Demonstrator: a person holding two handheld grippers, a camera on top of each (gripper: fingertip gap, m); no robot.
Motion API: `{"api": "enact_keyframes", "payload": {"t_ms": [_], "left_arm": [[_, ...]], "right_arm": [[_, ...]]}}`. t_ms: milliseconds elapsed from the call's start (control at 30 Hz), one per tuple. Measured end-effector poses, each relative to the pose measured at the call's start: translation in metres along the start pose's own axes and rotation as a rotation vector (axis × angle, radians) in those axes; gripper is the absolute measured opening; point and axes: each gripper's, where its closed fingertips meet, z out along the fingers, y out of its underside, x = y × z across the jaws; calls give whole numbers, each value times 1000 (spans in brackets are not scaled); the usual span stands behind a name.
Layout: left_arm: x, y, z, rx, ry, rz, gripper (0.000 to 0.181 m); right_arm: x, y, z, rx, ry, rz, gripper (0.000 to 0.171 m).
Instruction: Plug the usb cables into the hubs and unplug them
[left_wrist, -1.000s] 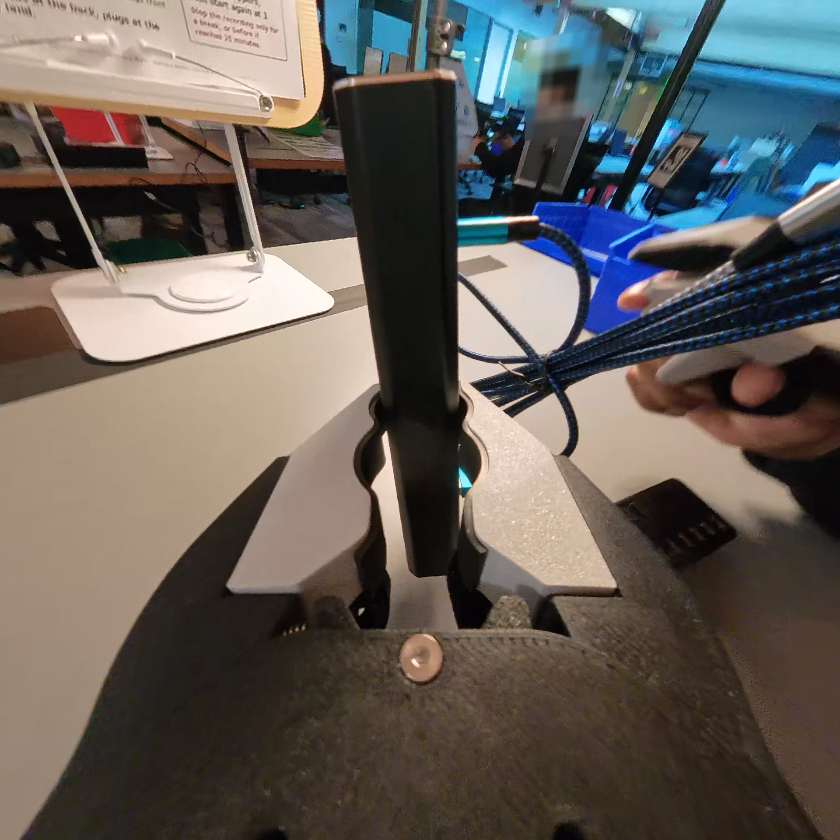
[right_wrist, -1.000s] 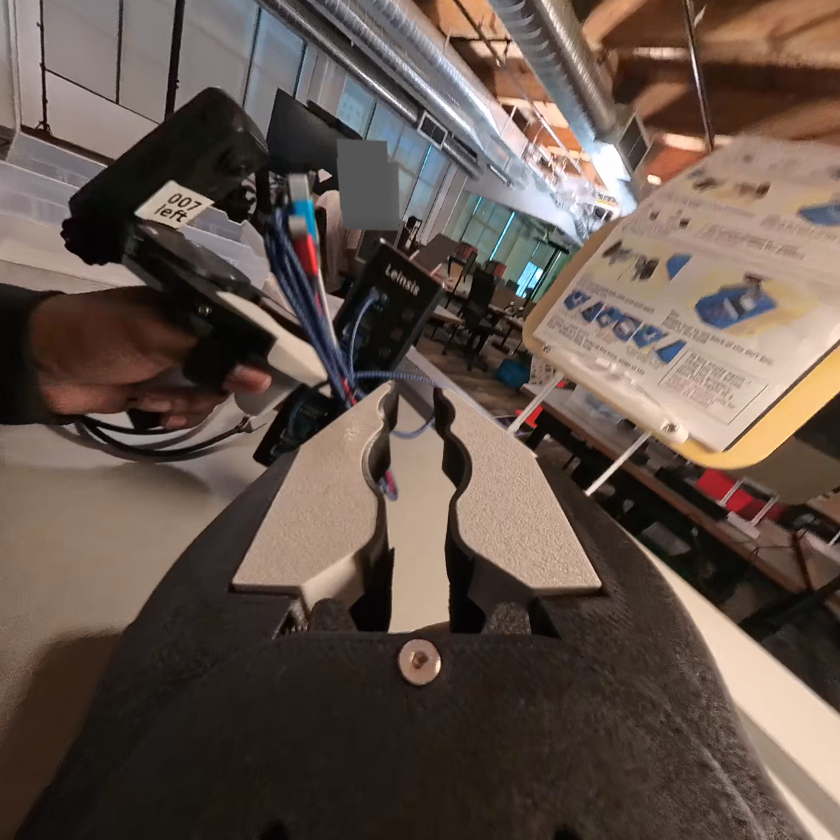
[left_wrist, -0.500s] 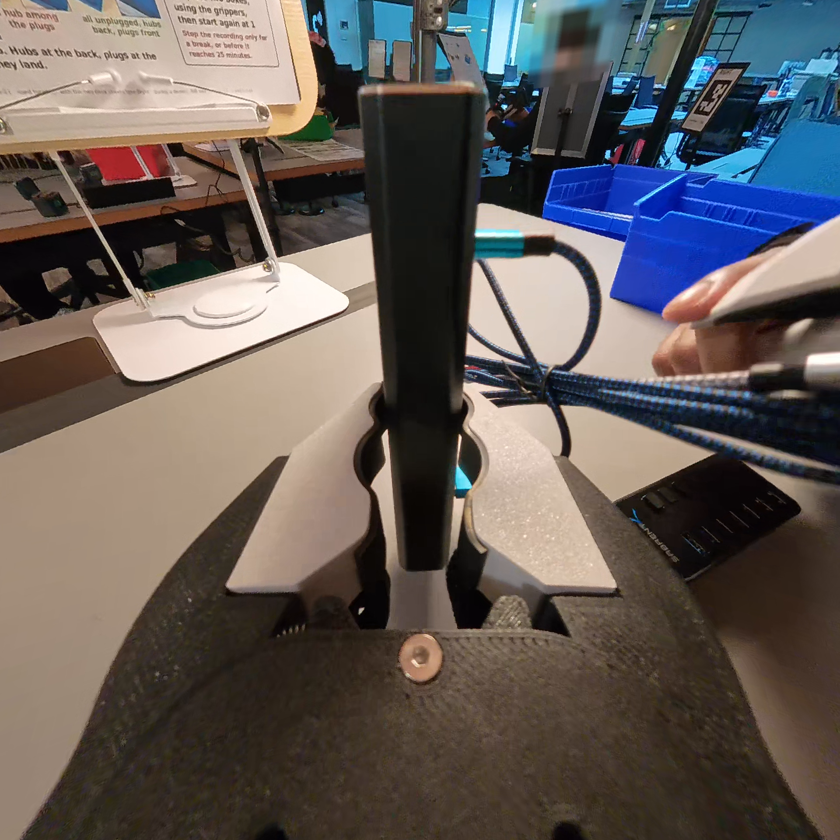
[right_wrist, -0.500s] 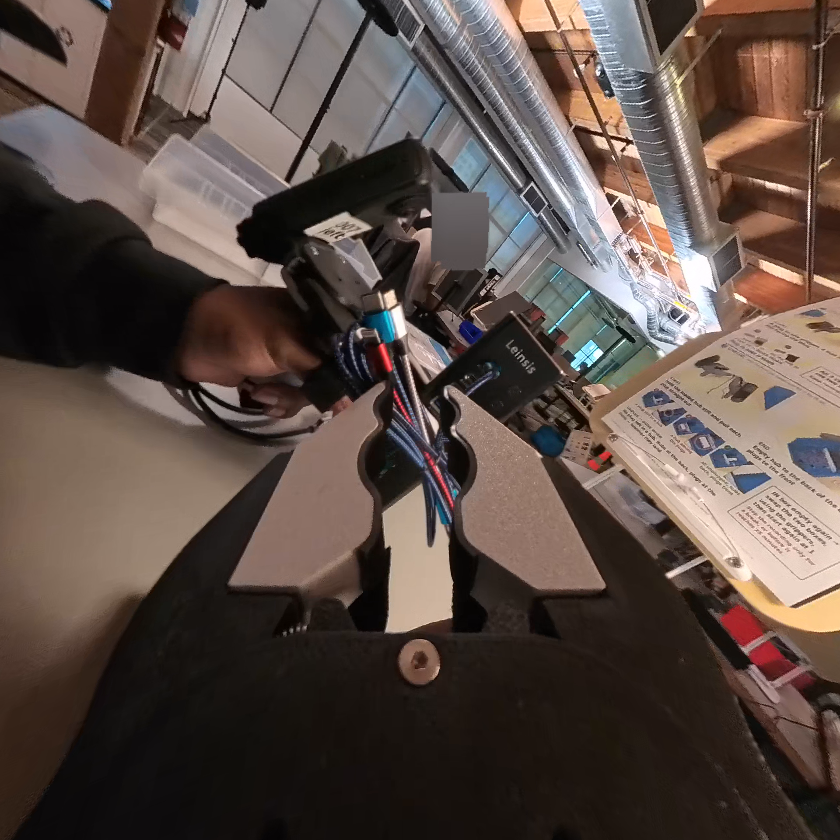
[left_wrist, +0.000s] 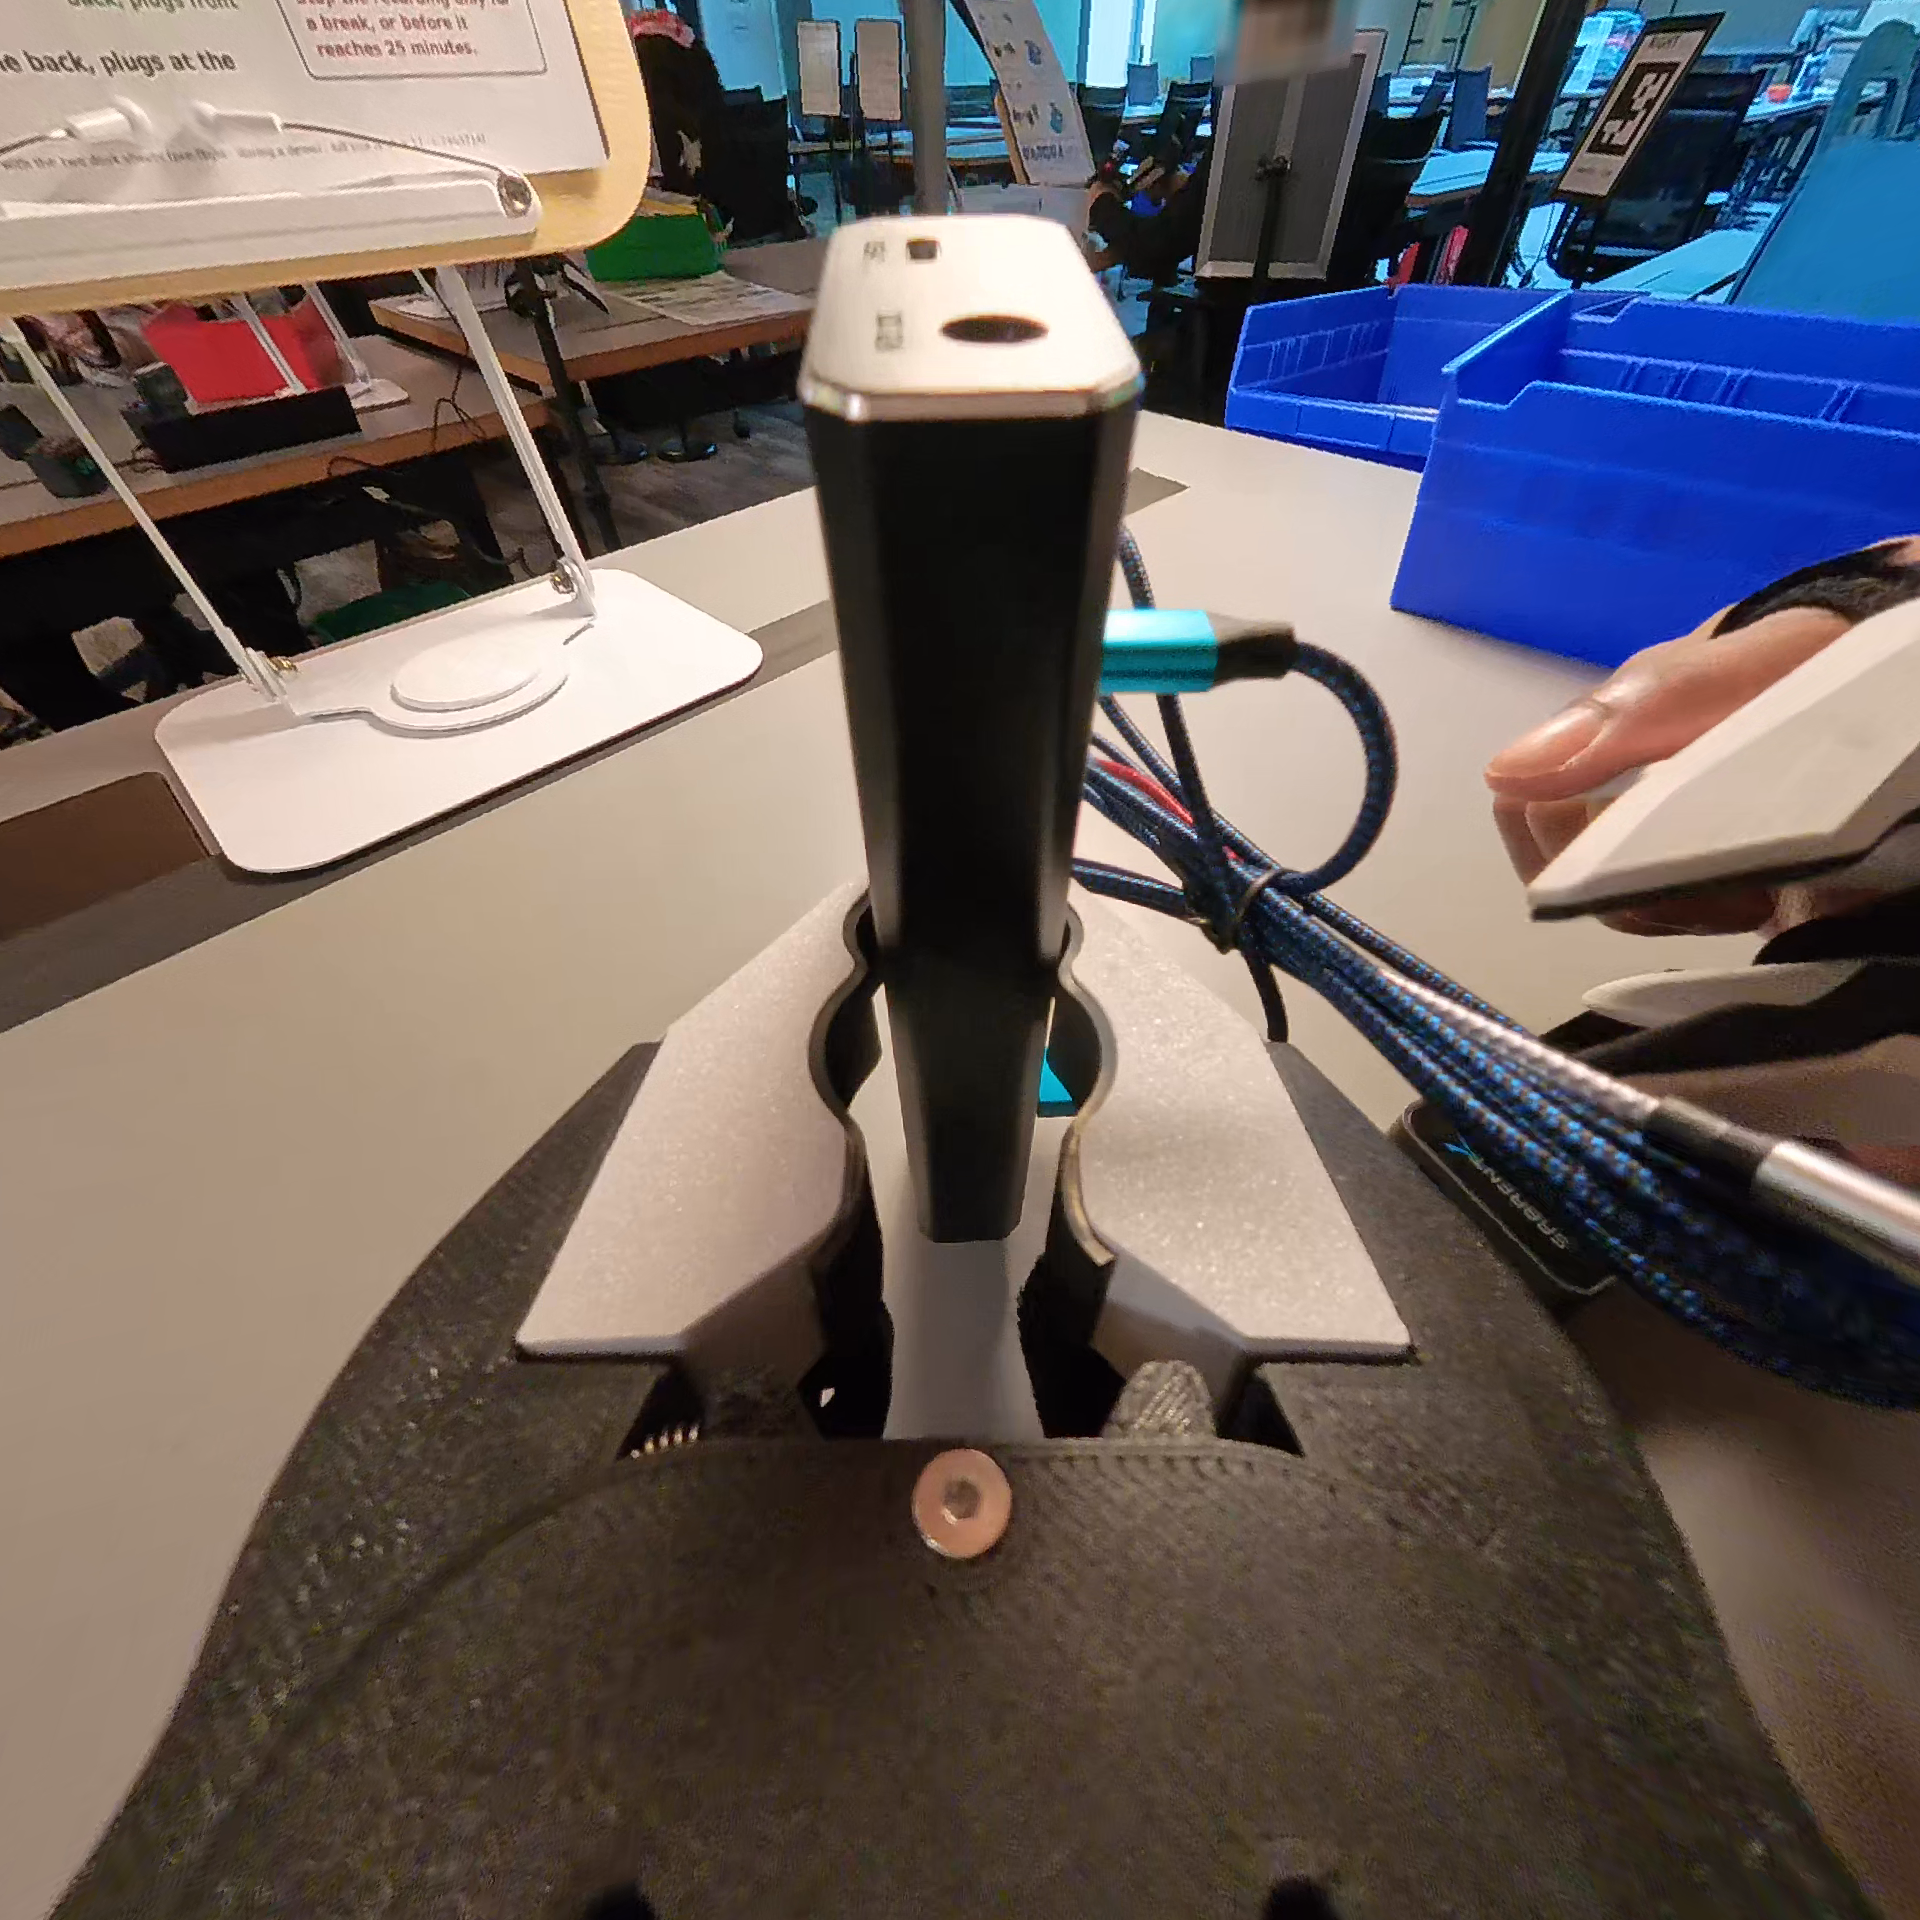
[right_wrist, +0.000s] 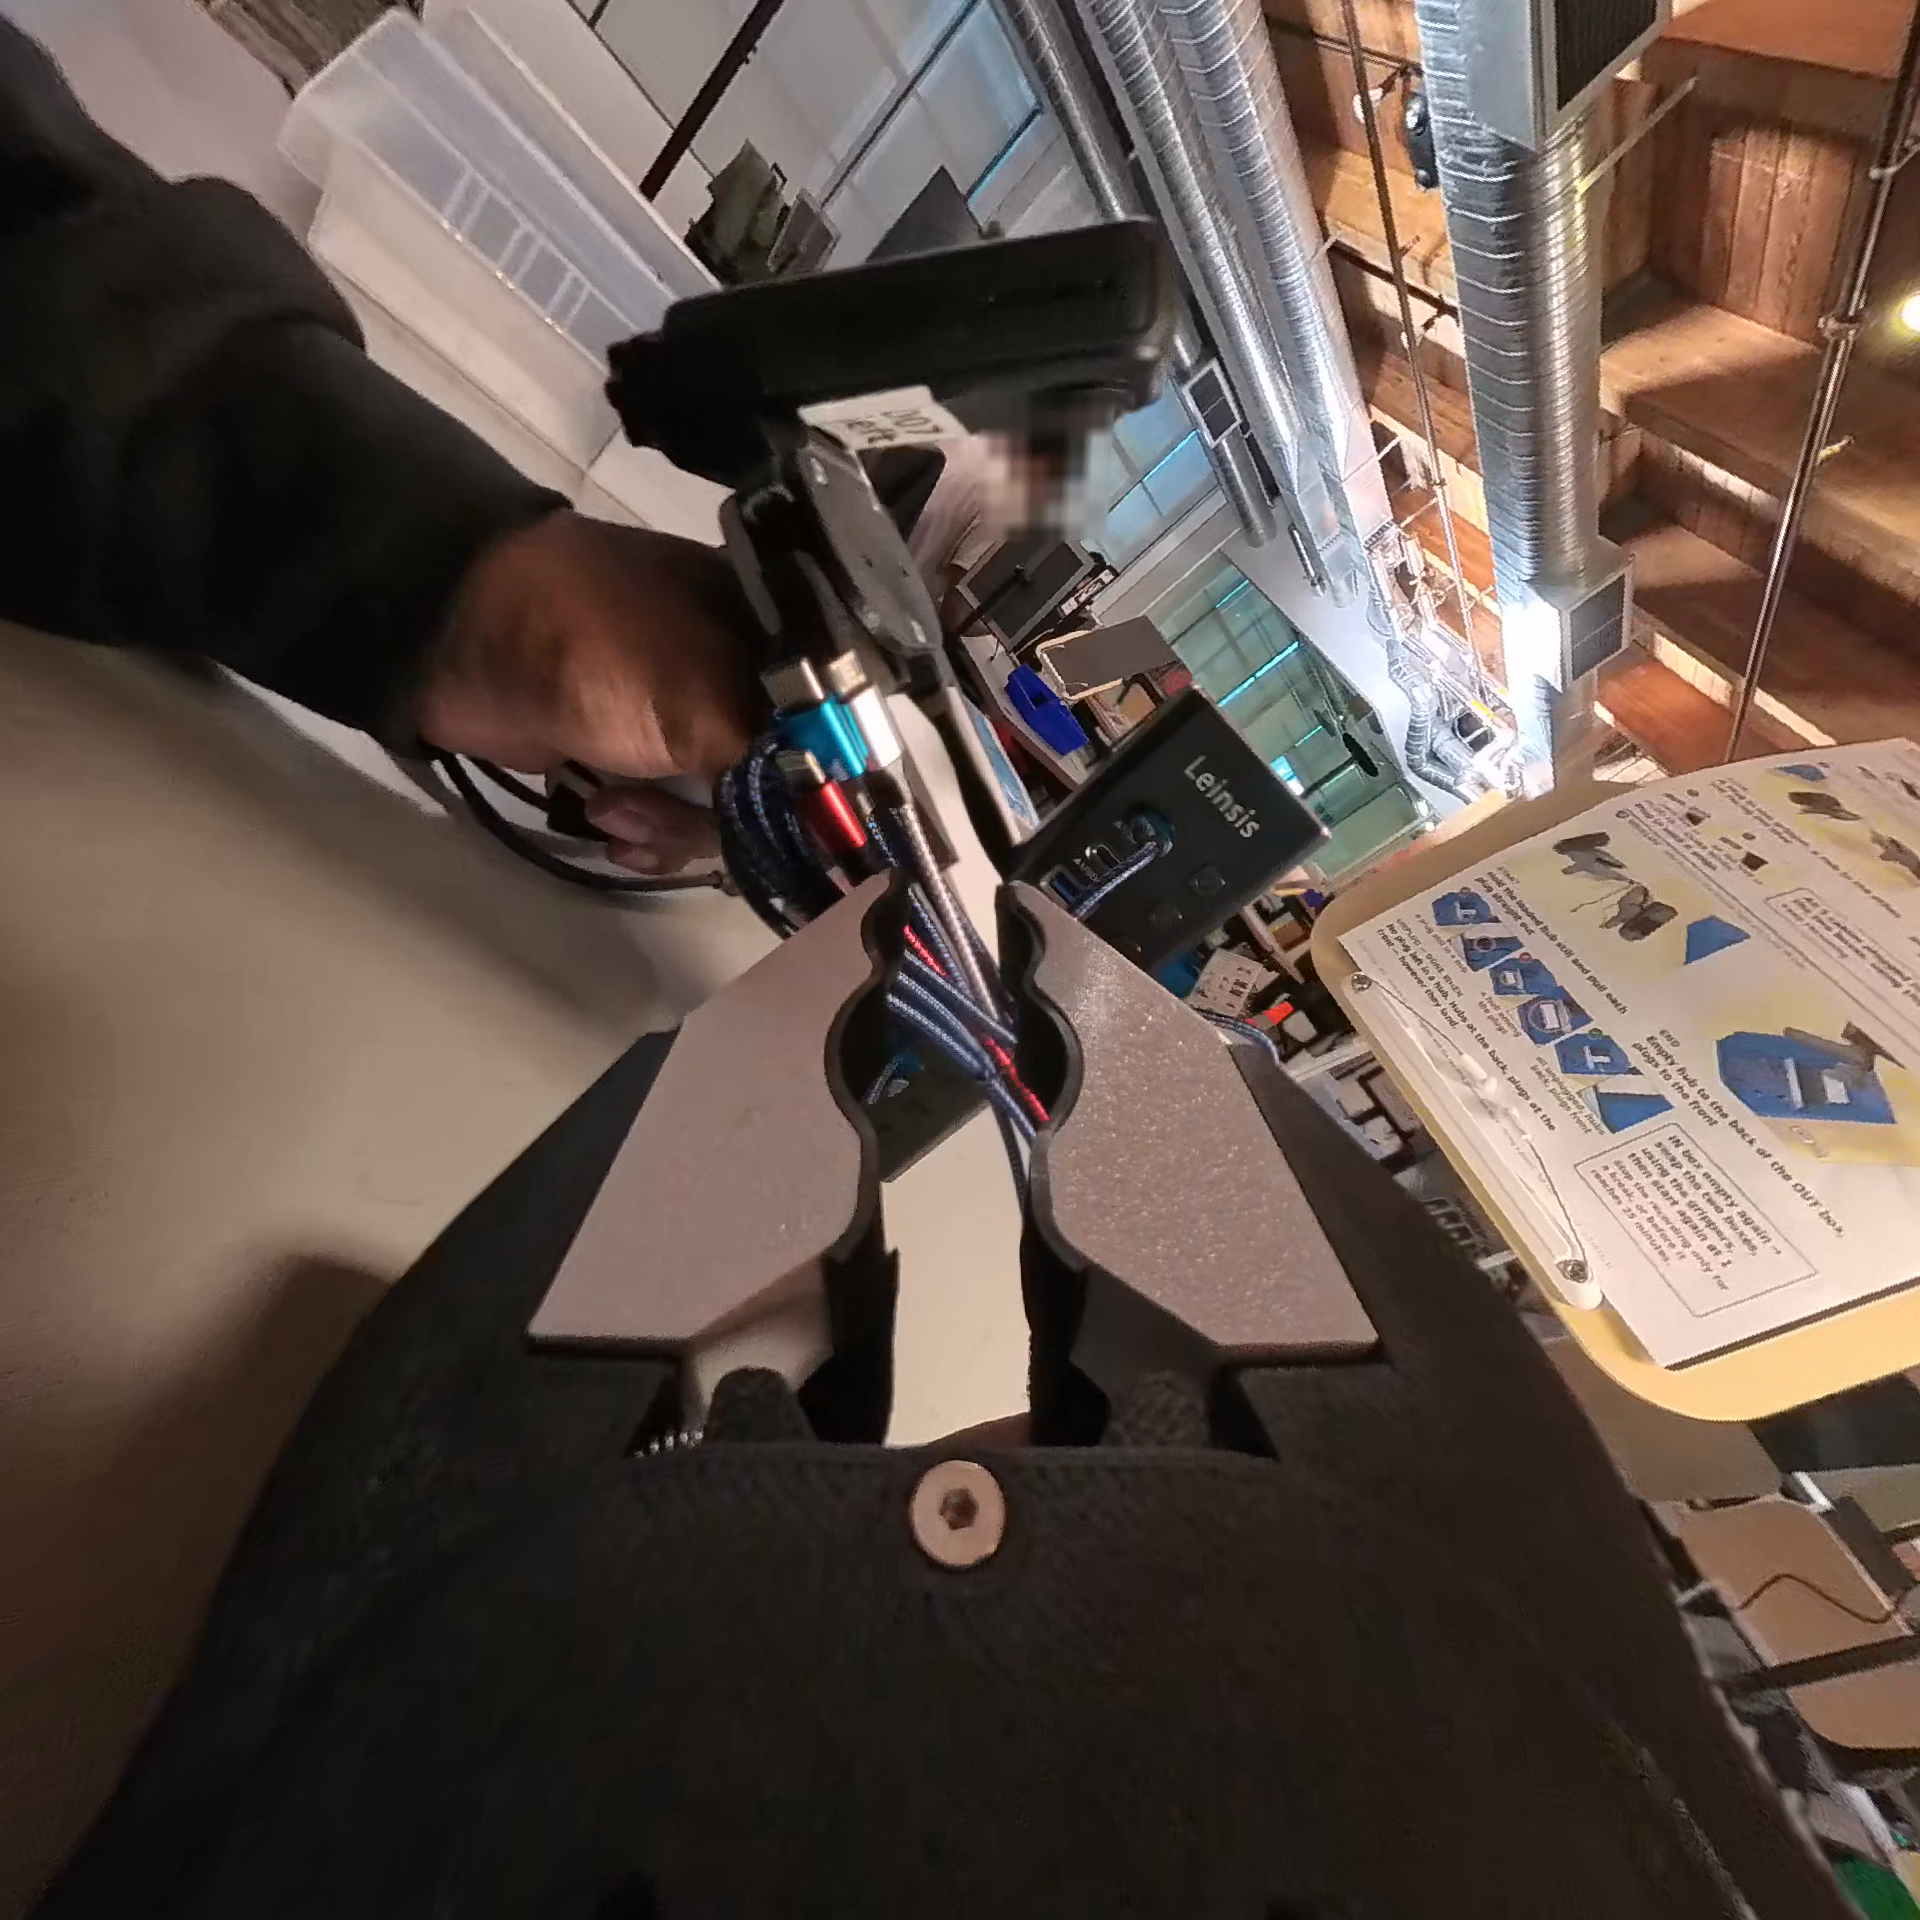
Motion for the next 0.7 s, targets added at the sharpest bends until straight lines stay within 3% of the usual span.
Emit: {"api": "enact_keyframes", "payload": {"t_ms": [33, 467, 700], "left_arm": [[0, 1, 0, -6, 1, -1, 30], [7, 11, 5, -83, -33, 77, 30], [4, 13, 5, -99, -48, 83, 30]], "right_arm": [[-2, 1, 1, -11, -4, -20, 16], [-27, 21, 10, -166, -38, -374, 19], [-26, 34, 10, -255, -51, -525, 29]]}}
